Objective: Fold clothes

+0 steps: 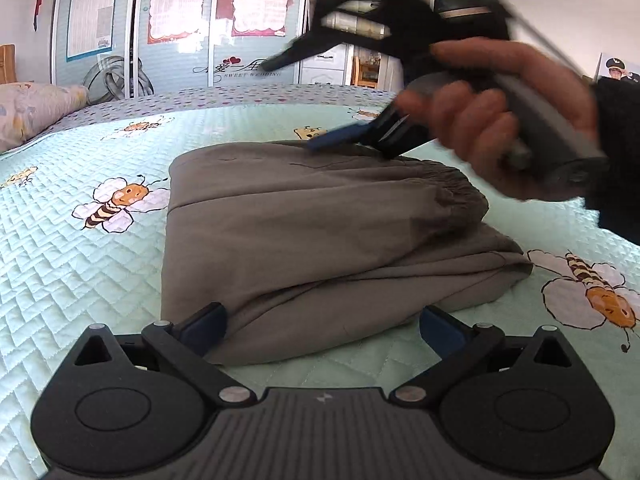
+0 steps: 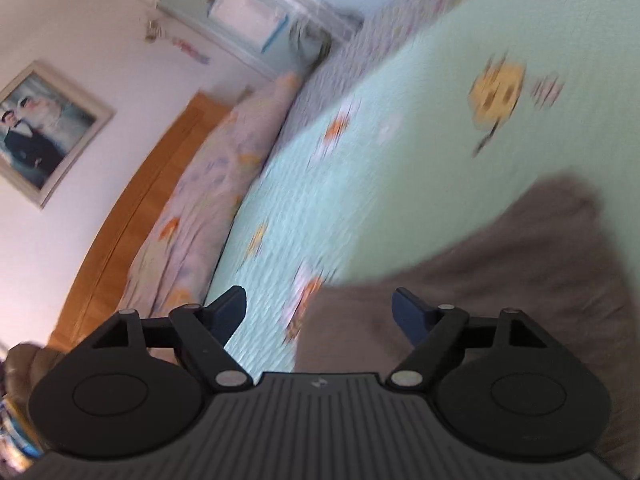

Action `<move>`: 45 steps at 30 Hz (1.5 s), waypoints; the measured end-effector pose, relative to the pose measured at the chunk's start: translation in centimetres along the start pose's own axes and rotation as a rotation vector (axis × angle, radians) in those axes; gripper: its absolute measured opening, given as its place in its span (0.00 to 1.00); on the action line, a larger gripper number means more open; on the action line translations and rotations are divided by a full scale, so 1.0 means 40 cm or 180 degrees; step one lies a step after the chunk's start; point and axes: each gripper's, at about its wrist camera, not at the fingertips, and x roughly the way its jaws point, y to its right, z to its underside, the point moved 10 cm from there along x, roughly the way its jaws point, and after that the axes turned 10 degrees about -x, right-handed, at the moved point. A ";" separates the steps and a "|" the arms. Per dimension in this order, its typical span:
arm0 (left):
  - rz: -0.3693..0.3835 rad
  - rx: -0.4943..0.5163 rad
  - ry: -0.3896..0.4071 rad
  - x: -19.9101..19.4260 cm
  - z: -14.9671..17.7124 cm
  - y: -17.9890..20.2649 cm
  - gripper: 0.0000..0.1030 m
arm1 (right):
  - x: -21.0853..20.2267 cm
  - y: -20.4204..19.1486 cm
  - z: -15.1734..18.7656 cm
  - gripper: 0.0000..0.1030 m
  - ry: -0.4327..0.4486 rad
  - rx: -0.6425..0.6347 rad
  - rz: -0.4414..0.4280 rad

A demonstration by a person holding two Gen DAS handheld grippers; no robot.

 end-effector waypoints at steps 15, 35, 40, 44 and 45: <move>0.0394 -0.0271 0.0368 -0.063 -0.045 -0.006 0.99 | -0.085 -0.025 0.038 0.80 0.0031 -0.0182 0.0144; 0.0429 -0.0998 0.0414 0.001 -0.093 -0.083 0.99 | 0.075 -0.131 0.079 0.79 -0.0510 -0.0162 -0.0221; 0.0322 -0.0915 0.0210 0.026 -0.054 -0.085 0.99 | 0.216 -0.075 0.036 0.60 -0.0692 -0.0375 0.0198; 0.0332 -0.0871 0.0160 0.026 -0.038 -0.087 0.99 | 0.207 0.032 -0.072 0.62 -0.0399 -0.0017 0.0641; 0.0340 -0.0877 0.0156 0.026 -0.036 -0.089 0.99 | 0.189 0.020 -0.079 0.63 -0.0317 0.0001 0.0577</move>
